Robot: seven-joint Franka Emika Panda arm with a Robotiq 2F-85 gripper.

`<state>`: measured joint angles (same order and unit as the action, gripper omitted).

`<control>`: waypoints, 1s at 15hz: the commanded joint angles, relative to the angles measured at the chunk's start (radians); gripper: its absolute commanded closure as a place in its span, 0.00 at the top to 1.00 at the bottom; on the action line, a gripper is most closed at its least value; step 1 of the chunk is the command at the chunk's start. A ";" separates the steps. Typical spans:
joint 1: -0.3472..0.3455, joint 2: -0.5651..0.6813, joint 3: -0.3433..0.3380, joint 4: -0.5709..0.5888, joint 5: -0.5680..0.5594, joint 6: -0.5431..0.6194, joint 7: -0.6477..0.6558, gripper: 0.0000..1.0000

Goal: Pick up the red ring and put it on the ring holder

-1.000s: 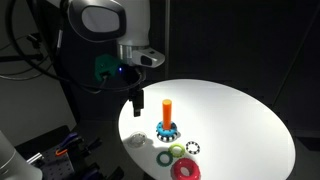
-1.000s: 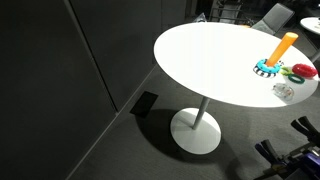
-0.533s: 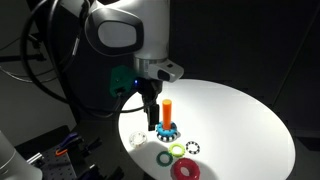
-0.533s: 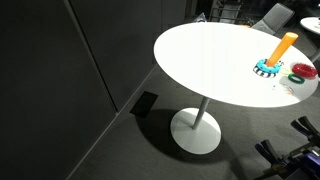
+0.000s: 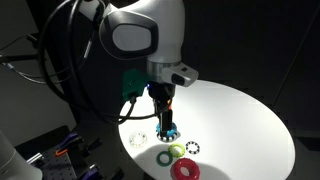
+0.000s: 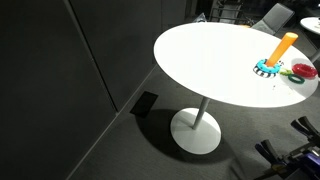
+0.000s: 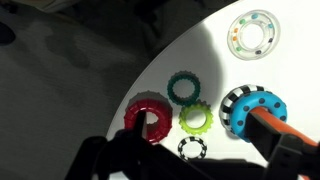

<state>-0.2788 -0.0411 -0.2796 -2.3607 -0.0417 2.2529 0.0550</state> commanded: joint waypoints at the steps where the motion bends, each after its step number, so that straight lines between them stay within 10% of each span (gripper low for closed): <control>1: -0.001 0.000 0.001 0.005 0.000 -0.002 0.000 1.00; 15: -0.003 0.093 -0.002 0.029 -0.018 0.073 0.091 1.00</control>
<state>-0.2787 0.0003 -0.2798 -2.3551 -0.0417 2.2858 0.0928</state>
